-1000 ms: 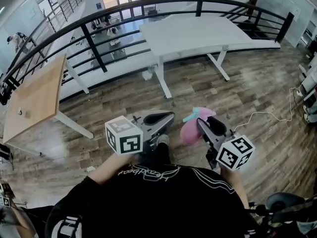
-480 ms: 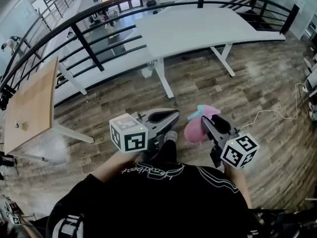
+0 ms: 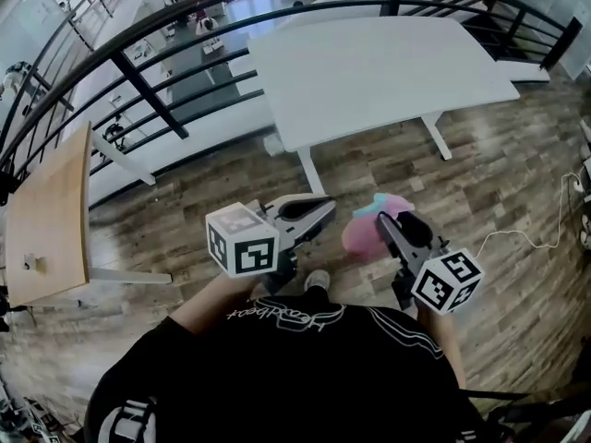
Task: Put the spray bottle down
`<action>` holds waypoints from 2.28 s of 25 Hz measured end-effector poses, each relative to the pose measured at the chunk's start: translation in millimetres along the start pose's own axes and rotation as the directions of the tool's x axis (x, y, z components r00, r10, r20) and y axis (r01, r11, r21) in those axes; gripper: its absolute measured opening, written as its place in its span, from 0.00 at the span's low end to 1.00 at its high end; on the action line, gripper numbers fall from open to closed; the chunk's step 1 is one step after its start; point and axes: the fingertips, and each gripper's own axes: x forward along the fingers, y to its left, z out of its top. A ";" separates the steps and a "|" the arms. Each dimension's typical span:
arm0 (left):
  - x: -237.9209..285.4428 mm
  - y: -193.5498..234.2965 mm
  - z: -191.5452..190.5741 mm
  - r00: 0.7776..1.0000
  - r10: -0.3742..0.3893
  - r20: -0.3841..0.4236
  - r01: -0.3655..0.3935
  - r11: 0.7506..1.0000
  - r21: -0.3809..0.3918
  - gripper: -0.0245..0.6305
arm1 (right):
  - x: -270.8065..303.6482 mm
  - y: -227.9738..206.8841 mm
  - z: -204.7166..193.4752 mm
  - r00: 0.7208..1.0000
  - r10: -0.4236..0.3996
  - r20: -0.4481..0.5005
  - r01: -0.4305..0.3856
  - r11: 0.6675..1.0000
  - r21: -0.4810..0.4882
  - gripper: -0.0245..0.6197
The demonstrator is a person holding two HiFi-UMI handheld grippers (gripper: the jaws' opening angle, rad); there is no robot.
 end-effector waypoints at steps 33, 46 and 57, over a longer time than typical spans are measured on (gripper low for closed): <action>122.5 222.0 153.9 0.975 0.196 0.106 -0.186 0.978 -0.096 0.04 | 219.3 -187.3 134.2 0.980 0.178 -0.093 -0.190 0.971 -0.145 0.25; 156.0 285.3 188.5 0.957 0.266 0.120 -0.251 0.960 -0.127 0.04 | 297.6 -239.1 187.7 0.966 0.234 -0.111 -0.255 0.936 -0.242 0.25; 159.1 329.6 190.6 0.935 0.335 0.116 -0.313 0.934 -0.174 0.04 | 362.1 -280.7 194.5 0.961 0.243 -0.133 -0.270 0.929 -0.255 0.25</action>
